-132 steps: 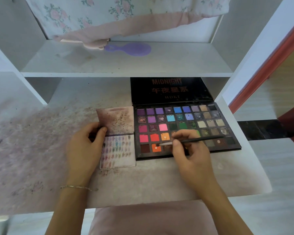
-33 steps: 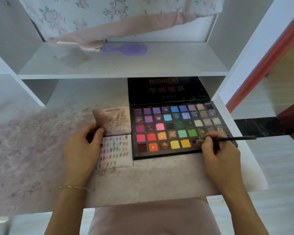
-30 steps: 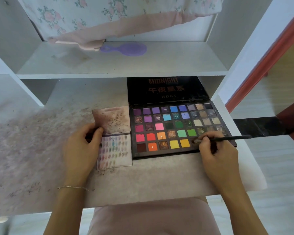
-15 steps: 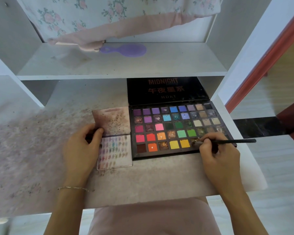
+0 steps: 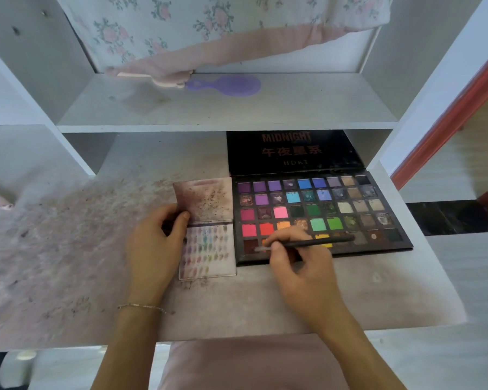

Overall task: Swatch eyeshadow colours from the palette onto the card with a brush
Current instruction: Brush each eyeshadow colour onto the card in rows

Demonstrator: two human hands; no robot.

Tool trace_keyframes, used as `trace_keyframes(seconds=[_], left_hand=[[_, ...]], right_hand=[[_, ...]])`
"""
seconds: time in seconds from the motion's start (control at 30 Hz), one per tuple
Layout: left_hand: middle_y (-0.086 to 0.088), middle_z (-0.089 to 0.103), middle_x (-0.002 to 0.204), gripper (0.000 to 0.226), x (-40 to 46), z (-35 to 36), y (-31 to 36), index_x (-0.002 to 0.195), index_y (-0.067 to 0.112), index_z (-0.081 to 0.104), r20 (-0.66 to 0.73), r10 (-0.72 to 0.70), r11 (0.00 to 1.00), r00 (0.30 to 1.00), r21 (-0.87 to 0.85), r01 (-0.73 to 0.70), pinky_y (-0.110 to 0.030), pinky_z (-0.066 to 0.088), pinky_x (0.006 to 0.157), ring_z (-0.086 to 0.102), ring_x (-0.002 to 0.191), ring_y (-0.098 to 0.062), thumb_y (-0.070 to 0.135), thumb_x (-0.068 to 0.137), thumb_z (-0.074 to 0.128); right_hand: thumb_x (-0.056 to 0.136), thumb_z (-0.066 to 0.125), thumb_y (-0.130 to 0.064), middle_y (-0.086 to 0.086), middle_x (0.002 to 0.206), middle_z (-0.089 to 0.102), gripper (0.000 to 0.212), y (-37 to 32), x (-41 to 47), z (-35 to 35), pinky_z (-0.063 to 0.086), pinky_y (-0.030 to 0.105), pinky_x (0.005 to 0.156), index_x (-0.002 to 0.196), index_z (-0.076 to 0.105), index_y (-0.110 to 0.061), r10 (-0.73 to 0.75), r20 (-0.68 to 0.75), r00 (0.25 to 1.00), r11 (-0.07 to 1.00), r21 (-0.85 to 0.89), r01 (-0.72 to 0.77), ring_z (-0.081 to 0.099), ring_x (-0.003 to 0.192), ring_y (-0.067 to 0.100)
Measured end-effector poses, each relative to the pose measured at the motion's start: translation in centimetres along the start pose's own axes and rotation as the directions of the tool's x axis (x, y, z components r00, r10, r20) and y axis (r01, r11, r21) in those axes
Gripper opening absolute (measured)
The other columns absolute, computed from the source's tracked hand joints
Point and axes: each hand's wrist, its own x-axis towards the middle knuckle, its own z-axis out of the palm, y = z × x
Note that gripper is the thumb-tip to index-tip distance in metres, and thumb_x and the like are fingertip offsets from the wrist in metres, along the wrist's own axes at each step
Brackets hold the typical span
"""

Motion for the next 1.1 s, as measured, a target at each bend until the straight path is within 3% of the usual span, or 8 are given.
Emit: trace_keyframes(seconds=[0.1, 0.17, 0.23, 0.33, 0.8, 1.1], left_hand=[[0.016, 0.056, 0.08, 0.018, 0.1, 0.0, -0.1, 0.103, 0.015, 0.067, 0.0, 0.0, 1.0, 1.0, -0.002, 0.0, -0.009, 0.032, 0.059, 0.047, 0.065, 0.01, 0.019, 0.088, 0.057], [0.016, 0.056, 0.079, 0.018, 0.1, 0.0, -0.2, 0.102, 0.015, 0.067, 0.0, 0.004, 1.0, 1.0, -0.005, -0.004, -0.008, 0.032, 0.06, 0.048, 0.066, 0.01, 0.019, 0.087, 0.057], [0.015, 0.058, 0.081, 0.017, 0.1, 0.0, -0.2, 0.101, 0.016, 0.067, 0.006, 0.009, 1.0, 1.0, -0.005, -0.009, -0.008, 0.032, 0.06, 0.049, 0.068, 0.01, 0.02, 0.088, 0.057], [0.015, 0.058, 0.081, 0.017, 0.1, 0.0, -0.2, 0.101, 0.017, 0.067, 0.004, 0.018, 1.0, 1.0, -0.008, -0.018, -0.007, 0.033, 0.06, 0.049, 0.069, 0.01, 0.019, 0.087, 0.057], [0.011, 0.062, 0.085, 0.019, 0.1, 0.0, 0.1, 0.103, 0.017, 0.067, 0.013, 0.004, 1.0, 1.0, -0.002, -0.004, -0.011, 0.037, 0.064, 0.055, 0.073, -0.003, 0.019, 0.088, 0.056], [0.017, 0.057, 0.077, 0.016, 0.1, 0.0, 0.1, 0.099, 0.017, 0.068, -0.004, -0.008, 1.0, 1.0, -0.005, 0.008, 0.001, 0.035, 0.059, 0.049, 0.067, 0.01, 0.018, 0.087, 0.058]], right_hand=[[0.079, 0.051, -0.018, -0.017, 0.079, 0.058, 0.019, -0.2, 0.1, 1.5, 0.042, 0.011, 0.06, 0.077, 0.051, -0.037, 0.021, 0.095, 0.995, 1.0, -0.01, -0.021, 0.056, 0.07, 0.003], [0.078, 0.051, -0.023, -0.013, 0.075, 0.058, 0.015, -0.2, 0.2, 2.2, 0.044, 0.017, 0.058, 0.076, 0.049, -0.038, 0.037, 0.134, 0.99, 0.999, -0.036, -0.032, 0.055, 0.067, 0.007], [0.078, 0.052, -0.024, -0.016, 0.067, 0.055, 0.014, -0.1, 0.3, 2.7, 0.043, 0.015, 0.059, 0.075, 0.049, -0.038, 0.02, 0.162, 0.987, 0.996, -0.086, -0.007, 0.054, 0.068, 0.006], [0.079, 0.052, -0.025, -0.022, 0.072, 0.052, 0.007, 0.0, 0.4, 3.0, 0.043, 0.012, 0.064, 0.081, 0.056, -0.03, 0.002, 0.219, 0.976, 0.99, -0.14, 0.03, 0.053, 0.074, 0.002], [0.077, 0.047, -0.032, -0.024, 0.07, 0.046, 0.009, -0.4, 0.5, 2.8, 0.035, 0.014, 0.065, 0.081, 0.054, -0.027, 0.025, 0.302, 0.953, 0.962, -0.266, 0.059, 0.045, 0.078, 0.002], [0.079, 0.048, -0.029, -0.026, 0.067, 0.044, 0.01, -0.5, 0.5, 2.6, 0.032, 0.012, 0.065, 0.082, 0.057, -0.025, 0.018, 0.316, 0.949, 0.963, -0.262, 0.069, 0.043, 0.074, -0.002]])
